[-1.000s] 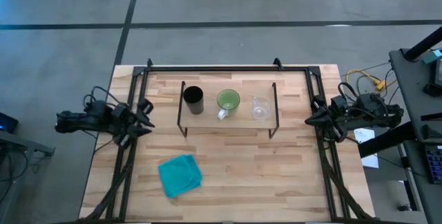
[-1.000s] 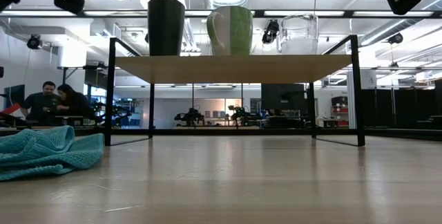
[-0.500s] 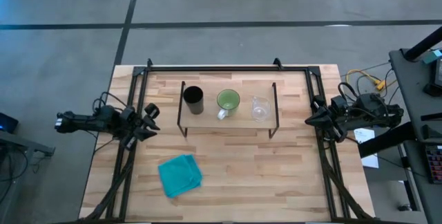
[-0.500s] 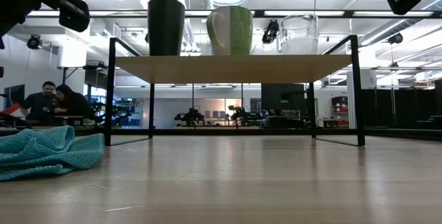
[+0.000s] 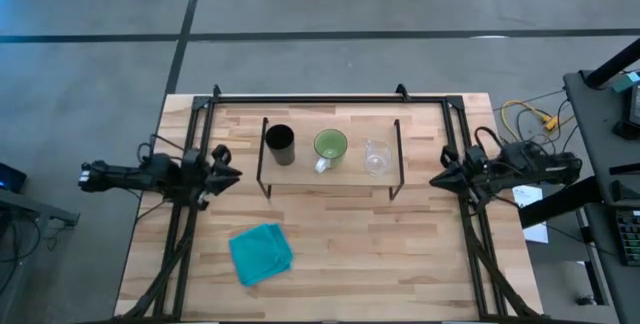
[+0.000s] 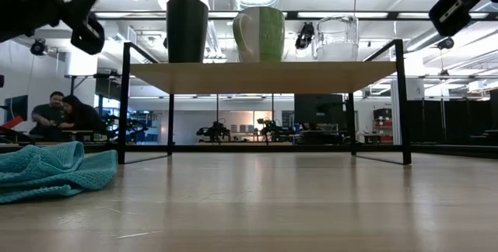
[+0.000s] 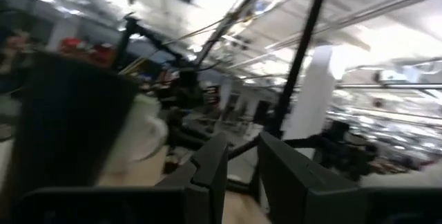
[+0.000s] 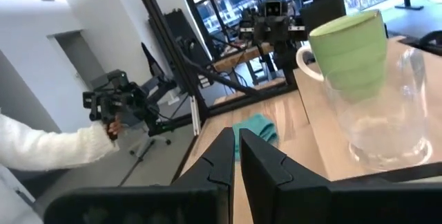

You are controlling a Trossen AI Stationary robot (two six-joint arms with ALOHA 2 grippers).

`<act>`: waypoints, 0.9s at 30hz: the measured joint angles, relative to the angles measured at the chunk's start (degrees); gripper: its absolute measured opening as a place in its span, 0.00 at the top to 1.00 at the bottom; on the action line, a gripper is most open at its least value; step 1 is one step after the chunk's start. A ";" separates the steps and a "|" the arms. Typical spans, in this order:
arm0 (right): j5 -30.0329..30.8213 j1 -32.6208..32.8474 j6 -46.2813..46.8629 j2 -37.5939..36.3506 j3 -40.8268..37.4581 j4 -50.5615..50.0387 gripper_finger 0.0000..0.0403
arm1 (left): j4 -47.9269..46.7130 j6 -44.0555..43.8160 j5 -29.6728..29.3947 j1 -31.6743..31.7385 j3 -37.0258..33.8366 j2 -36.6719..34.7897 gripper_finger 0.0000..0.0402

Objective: Stack small to large cups/mugs on shelf
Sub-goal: Return To Home Position

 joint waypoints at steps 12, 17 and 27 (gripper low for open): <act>-0.02 0.00 1.52 0.02 -10.89 13.97 0.96 | -9.30 -1.43 -9.18 0.00 -0.07 0.54 0.83; -0.50 0.00 2.73 0.02 -12.39 14.53 0.96 | -12.44 -1.43 -9.18 0.00 -0.08 0.51 0.83; -0.66 0.00 2.45 0.00 -13.35 14.98 0.96 | -14.18 -1.43 -9.17 0.00 -0.13 0.58 0.83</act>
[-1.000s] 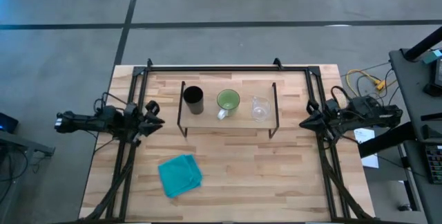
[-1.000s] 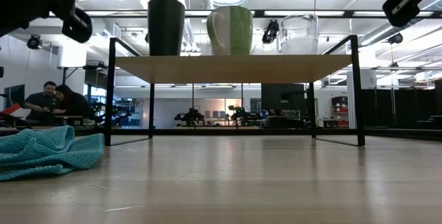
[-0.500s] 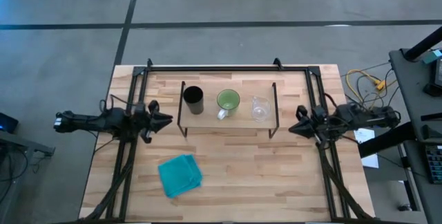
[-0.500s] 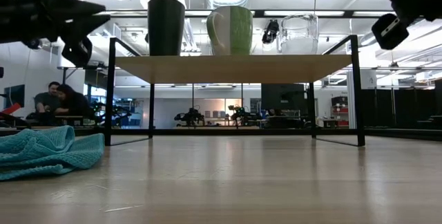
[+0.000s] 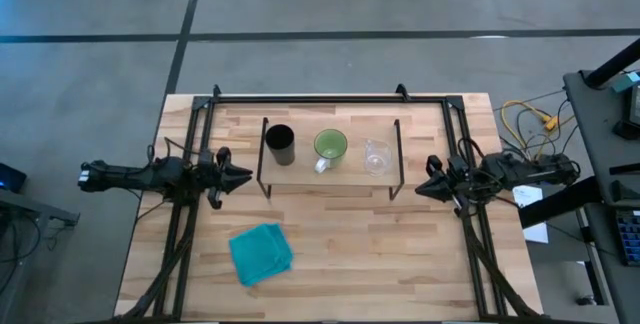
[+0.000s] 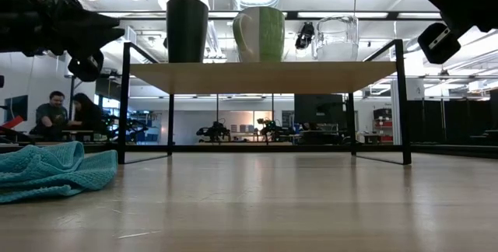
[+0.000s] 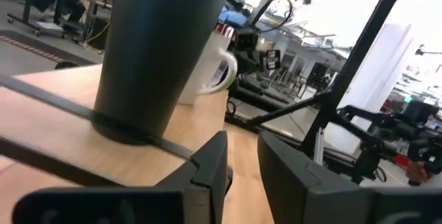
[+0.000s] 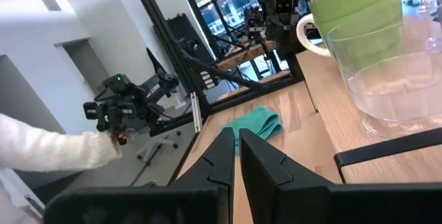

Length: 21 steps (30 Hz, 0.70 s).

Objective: Stack small to large cups/mugs on shelf
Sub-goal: Return To Home Position

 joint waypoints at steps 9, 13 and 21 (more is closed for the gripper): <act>-0.02 0.00 -0.15 0.00 -0.32 -0.04 0.96 | -3.32 -2.51 -1.83 0.00 -0.02 0.48 0.83; -0.02 0.00 -0.50 0.01 -0.43 -0.10 0.96 | -3.39 -2.52 -1.92 0.00 -0.02 1.58 0.83; -0.02 0.00 -0.77 0.01 -0.49 -1.44 0.96 | -3.24 -2.62 -2.07 0.00 -0.02 3.80 0.83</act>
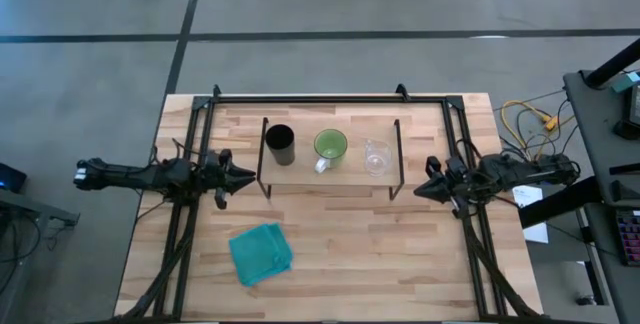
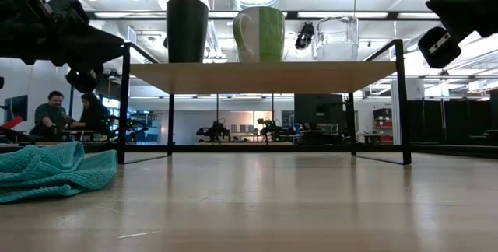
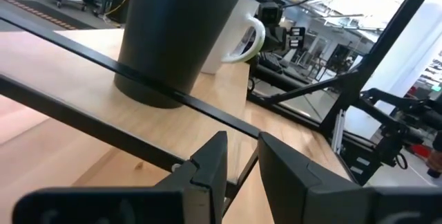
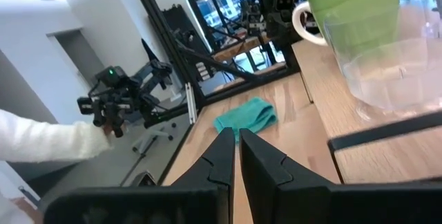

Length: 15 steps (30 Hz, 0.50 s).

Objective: Stack small to large cups/mugs on shelf
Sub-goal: Return To Home Position

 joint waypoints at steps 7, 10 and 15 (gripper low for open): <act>0.02 0.00 -0.56 0.01 -0.37 -1.79 0.96 | 0.08 -0.04 -0.09 0.00 0.00 0.23 0.83; 0.02 0.00 -2.23 0.01 -0.69 -1.57 0.96 | 0.09 -0.04 -0.09 0.00 0.00 0.26 0.83; 0.02 0.00 -2.42 0.01 -1.71 1.20 0.96 | 0.12 -0.02 -0.09 0.00 0.00 0.31 0.83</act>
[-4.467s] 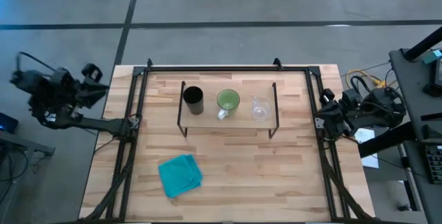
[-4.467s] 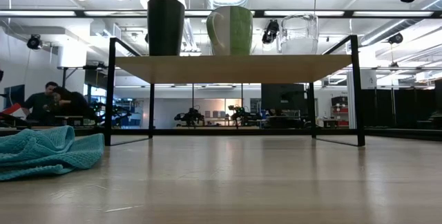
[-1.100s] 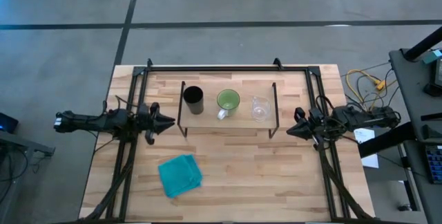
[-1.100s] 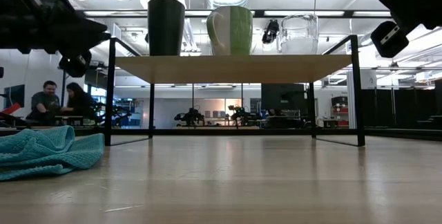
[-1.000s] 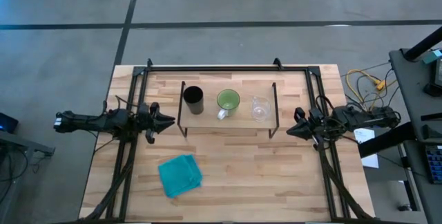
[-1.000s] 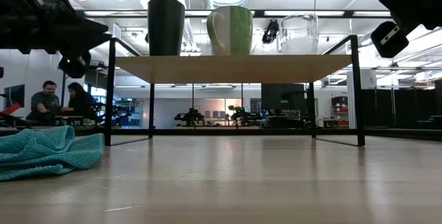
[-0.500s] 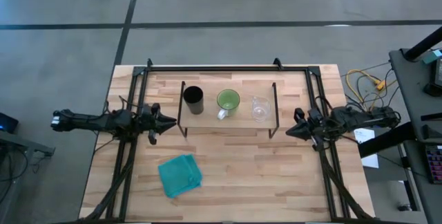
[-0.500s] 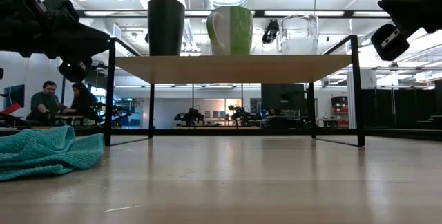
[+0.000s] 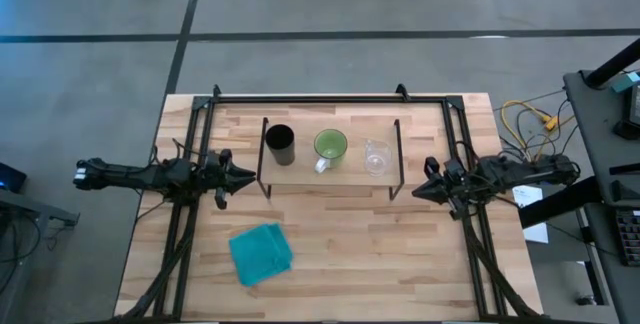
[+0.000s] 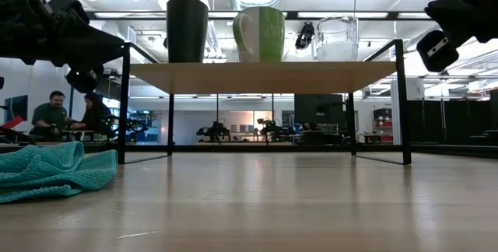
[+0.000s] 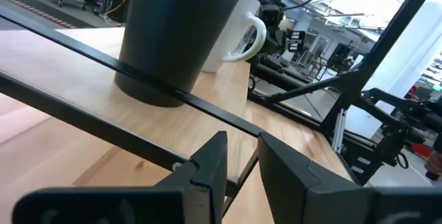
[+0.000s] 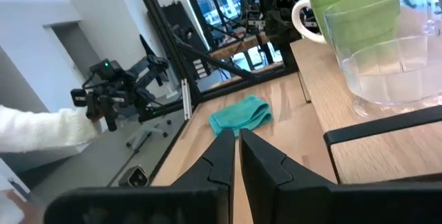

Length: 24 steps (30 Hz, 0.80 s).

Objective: Stack small to large cups/mugs on shelf
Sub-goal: Return To Home Position

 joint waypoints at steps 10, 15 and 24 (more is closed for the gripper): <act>0.05 0.00 0.65 0.11 -4.39 5.45 0.96 | 0.06 0.04 0.00 0.00 0.00 -0.09 0.83; 0.11 0.00 0.59 0.13 -4.35 4.80 0.96 | 0.09 0.04 0.00 0.00 0.00 0.02 0.83; 0.22 0.00 0.44 0.15 -4.31 4.81 0.96 | 0.11 0.07 0.01 -0.01 0.00 0.03 0.83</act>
